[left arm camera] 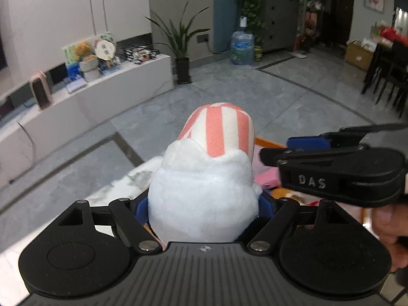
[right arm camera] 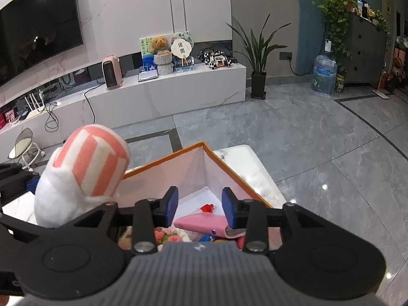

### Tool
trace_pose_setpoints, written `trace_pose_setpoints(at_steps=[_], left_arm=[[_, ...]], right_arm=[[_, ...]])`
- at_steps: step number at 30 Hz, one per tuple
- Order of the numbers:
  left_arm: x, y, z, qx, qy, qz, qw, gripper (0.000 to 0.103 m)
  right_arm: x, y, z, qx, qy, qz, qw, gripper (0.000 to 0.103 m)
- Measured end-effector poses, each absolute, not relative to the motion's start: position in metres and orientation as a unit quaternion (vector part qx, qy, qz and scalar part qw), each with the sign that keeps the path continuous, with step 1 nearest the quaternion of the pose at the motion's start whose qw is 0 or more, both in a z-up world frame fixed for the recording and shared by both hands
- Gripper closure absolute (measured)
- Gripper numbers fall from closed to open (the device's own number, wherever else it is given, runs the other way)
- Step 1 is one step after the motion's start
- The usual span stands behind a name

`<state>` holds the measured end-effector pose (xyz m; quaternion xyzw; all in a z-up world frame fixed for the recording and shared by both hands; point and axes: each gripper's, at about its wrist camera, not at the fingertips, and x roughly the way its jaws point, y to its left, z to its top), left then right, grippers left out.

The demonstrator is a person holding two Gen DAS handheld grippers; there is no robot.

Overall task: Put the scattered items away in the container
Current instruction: 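Open the right gripper to drop the bottle while the left releases the plush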

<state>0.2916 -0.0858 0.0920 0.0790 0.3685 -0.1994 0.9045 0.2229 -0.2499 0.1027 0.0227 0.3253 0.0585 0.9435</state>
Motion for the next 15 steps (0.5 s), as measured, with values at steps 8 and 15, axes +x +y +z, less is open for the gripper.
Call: trace_pose_setpoints(at_steps=[8,15], left_arm=[[0.306,-0.094,0.07,0.095,0.394,-0.166,0.899,0.009],[0.321,-0.081,0.061,0.033,0.405,-0.17,0.898,0.007]], right_arm=[[0.207,-0.26,0.11,0.034,0.319,0.053,0.946,0.06],[0.214,-0.259,0.101,0.031,0.331,0.061,0.941,0.06]])
